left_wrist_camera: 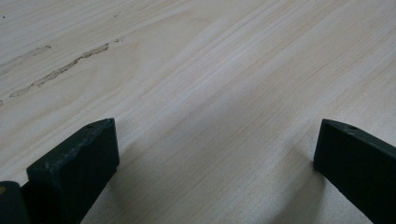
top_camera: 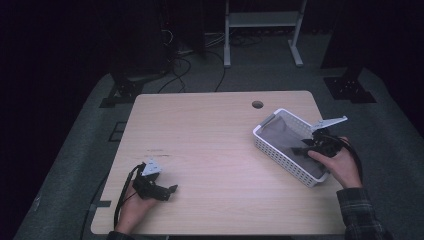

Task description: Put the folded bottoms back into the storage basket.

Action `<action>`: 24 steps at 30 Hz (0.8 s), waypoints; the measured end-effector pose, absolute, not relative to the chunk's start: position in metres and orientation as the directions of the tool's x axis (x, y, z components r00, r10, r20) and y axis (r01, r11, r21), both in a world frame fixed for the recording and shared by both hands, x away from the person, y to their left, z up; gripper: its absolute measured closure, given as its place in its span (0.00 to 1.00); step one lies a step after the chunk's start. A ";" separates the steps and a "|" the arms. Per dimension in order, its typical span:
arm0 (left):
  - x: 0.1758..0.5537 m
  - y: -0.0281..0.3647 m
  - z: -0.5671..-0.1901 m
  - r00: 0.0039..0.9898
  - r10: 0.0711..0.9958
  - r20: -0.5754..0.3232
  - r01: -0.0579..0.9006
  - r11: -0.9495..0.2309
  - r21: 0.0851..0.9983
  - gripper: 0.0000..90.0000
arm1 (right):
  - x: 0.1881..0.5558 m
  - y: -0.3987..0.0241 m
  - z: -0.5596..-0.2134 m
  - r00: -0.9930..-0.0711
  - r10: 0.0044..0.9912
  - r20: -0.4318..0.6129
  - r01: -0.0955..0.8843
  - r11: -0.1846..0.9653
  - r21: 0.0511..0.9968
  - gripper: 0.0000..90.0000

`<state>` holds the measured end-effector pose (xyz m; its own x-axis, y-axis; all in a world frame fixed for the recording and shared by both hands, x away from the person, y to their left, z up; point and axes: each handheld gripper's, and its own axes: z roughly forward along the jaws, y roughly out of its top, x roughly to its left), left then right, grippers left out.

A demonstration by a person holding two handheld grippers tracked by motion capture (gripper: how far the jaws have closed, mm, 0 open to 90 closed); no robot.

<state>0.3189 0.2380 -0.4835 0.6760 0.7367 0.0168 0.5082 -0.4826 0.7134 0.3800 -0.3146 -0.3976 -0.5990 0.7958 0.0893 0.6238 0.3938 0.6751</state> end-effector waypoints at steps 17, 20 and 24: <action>0.319 0.238 -0.484 0.676 0.737 0.017 0.507 -0.481 0.715 0.00 | 0.409 -0.372 -0.385 -0.424 0.904 -0.054 0.648 0.344 0.680 0.56; 0.319 0.238 -0.484 0.676 0.737 0.017 0.507 -0.481 0.715 0.00 | 0.414 -0.381 -0.392 -0.405 0.913 -0.049 0.670 0.333 0.663 0.59; 0.319 0.238 -0.484 0.676 0.737 0.017 0.507 -0.481 0.715 0.00 | 0.420 -0.387 -0.402 -0.389 0.920 -0.039 0.698 0.322 0.640 0.67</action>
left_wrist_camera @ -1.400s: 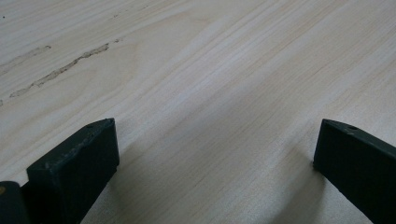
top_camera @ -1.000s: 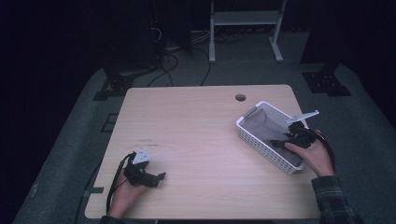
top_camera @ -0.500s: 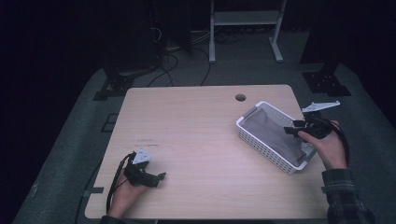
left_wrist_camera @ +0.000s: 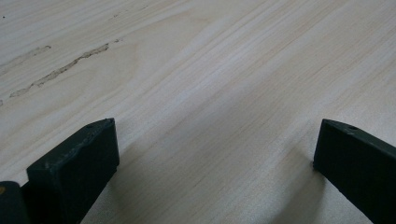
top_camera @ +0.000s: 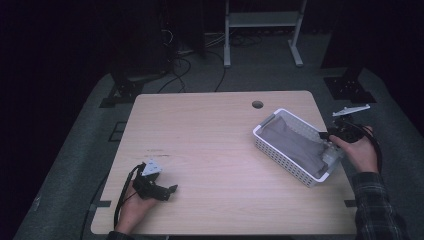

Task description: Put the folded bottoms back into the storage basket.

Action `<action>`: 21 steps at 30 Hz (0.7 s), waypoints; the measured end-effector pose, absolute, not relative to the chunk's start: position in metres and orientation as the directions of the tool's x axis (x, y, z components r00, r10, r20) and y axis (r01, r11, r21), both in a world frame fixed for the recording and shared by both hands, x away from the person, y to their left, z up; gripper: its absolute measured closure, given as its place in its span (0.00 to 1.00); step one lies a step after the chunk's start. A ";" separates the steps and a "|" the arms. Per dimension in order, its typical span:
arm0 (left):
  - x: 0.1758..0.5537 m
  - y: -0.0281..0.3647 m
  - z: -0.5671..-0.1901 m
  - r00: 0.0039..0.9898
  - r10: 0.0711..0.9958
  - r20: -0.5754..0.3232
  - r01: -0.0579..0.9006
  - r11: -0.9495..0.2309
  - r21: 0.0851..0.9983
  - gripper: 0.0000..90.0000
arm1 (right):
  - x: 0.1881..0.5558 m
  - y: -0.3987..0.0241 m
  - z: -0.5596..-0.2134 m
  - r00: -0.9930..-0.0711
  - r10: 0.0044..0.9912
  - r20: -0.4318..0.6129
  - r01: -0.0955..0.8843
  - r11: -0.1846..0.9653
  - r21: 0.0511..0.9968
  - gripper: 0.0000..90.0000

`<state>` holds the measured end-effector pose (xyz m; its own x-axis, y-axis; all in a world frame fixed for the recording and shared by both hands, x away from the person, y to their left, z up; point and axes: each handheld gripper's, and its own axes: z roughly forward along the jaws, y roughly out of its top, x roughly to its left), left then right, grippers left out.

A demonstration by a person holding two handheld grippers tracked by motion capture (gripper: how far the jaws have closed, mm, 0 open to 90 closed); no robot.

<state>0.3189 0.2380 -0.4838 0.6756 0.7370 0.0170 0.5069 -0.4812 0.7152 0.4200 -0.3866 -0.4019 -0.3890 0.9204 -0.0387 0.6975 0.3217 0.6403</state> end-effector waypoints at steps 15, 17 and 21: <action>0.319 0.238 -0.484 0.675 0.737 0.017 0.507 -0.481 0.715 0.00 | 0.422 -0.382 -0.408 -0.390 0.921 -0.023 0.724 0.322 0.610 0.84; 0.319 0.238 -0.484 0.675 0.737 0.017 0.507 -0.481 0.715 0.00 | 0.420 -0.380 -0.407 -0.396 0.918 -0.021 0.722 0.326 0.610 0.86; 0.319 0.238 -0.484 0.676 0.737 0.017 0.507 -0.481 0.715 0.00 | 0.417 -0.373 -0.407 -0.409 0.912 0.003 0.725 0.323 0.608 0.88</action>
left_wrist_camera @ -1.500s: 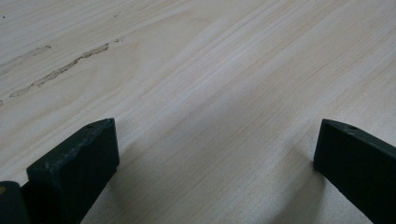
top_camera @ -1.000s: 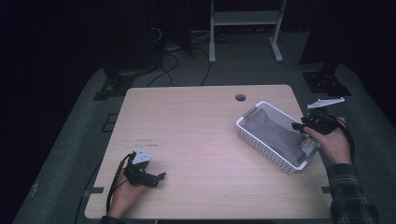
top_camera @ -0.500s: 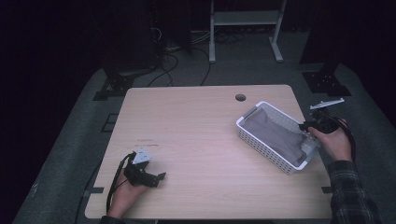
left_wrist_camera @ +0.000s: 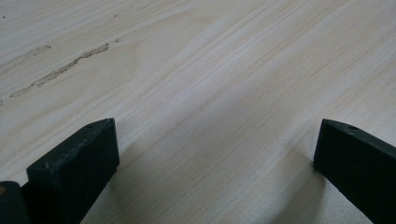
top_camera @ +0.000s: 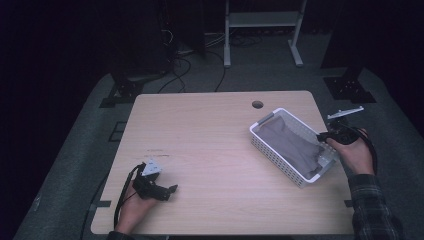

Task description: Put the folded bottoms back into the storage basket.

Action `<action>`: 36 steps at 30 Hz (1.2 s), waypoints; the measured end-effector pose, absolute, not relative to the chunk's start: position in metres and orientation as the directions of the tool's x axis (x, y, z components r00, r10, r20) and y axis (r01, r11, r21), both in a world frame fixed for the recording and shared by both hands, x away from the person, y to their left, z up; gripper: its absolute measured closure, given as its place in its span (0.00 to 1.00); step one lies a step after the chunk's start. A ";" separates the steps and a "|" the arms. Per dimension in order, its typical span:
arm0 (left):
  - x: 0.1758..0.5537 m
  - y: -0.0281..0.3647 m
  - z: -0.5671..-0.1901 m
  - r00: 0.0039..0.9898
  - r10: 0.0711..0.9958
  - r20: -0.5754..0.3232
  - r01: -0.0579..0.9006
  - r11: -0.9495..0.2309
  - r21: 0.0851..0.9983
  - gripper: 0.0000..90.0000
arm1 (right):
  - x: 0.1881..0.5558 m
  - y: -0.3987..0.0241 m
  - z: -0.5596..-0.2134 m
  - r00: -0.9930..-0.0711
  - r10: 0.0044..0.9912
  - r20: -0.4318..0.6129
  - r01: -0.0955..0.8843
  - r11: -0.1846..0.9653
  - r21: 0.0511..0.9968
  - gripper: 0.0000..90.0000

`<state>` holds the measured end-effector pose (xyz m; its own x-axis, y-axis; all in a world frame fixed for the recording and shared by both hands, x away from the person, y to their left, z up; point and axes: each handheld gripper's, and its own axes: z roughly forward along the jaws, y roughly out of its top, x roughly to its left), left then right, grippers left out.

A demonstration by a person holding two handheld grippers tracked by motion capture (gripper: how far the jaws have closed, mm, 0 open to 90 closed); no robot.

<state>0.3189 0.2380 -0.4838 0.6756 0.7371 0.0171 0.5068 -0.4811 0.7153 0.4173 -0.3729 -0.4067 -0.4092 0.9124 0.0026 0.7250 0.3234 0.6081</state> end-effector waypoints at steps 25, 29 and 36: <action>0.319 0.238 -0.484 0.676 0.737 0.017 0.508 -0.483 0.713 0.00 | 0.400 -0.292 -0.406 -0.521 0.852 0.062 0.699 0.384 0.603 0.94; 0.319 0.238 -0.484 0.676 0.736 0.017 0.508 -0.483 0.713 0.00 | 0.395 -0.283 -0.405 -0.533 0.844 0.054 0.690 0.397 0.605 0.92; 0.319 0.238 -0.484 0.676 0.737 0.017 0.507 -0.481 0.715 0.00 | 0.382 -0.297 -0.390 -0.524 0.849 0.070 0.645 0.341 0.684 0.96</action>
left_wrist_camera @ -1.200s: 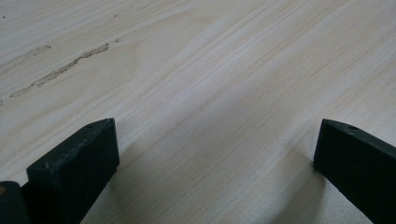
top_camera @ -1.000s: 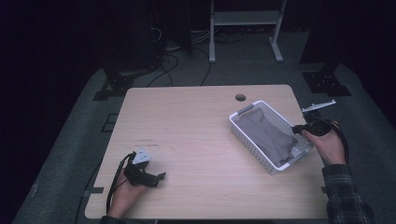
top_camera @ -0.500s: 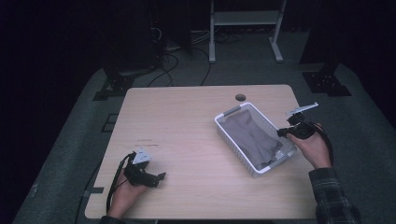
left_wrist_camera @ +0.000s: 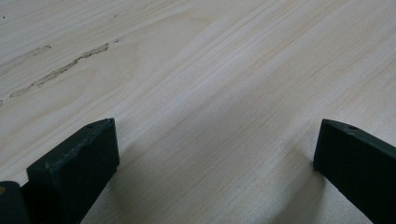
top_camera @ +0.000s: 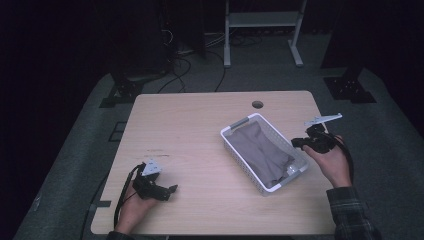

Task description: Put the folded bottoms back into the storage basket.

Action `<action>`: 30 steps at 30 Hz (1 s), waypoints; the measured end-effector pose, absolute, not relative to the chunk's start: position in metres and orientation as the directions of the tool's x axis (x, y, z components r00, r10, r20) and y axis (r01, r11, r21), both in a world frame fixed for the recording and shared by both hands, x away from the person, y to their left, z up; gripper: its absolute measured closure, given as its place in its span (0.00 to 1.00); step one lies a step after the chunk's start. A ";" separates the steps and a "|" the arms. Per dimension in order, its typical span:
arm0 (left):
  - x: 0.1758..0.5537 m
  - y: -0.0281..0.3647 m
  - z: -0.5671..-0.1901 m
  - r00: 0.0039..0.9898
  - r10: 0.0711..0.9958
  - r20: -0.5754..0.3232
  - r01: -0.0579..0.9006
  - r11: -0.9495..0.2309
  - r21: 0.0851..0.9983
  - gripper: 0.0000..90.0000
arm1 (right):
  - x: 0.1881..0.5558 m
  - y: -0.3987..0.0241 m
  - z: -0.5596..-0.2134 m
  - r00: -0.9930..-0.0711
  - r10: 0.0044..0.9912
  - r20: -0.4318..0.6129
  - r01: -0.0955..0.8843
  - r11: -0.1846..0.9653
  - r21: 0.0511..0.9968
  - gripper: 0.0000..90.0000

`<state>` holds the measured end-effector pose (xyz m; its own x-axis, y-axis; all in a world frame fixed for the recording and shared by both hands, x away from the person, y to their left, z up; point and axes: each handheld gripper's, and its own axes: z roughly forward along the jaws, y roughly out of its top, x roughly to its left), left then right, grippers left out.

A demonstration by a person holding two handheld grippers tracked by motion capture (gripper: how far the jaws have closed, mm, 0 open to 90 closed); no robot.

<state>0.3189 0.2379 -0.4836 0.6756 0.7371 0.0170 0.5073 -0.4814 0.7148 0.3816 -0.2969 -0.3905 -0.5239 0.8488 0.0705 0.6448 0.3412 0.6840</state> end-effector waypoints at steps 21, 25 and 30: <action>0.319 0.238 -0.484 0.679 0.734 0.017 0.505 -0.484 0.715 0.00 | 0.354 -0.317 -0.415 -0.579 0.807 0.115 0.655 0.377 0.655 1.00; 0.319 0.238 -0.484 0.679 0.734 0.017 0.505 -0.484 0.715 0.00 | 0.349 -0.305 -0.415 -0.609 0.784 0.122 0.646 0.401 0.649 1.00; 0.319 0.238 -0.484 0.679 0.734 0.017 0.504 -0.484 0.715 0.00 | 0.345 -0.291 -0.415 -0.651 0.748 0.130 0.629 0.435 0.644 1.00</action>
<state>0.3189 0.2378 -0.4837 0.6792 0.7337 0.0172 0.5045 -0.4838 0.7151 0.3452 -0.2913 -0.4150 -0.6510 0.7479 0.1300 0.6288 0.4353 0.6442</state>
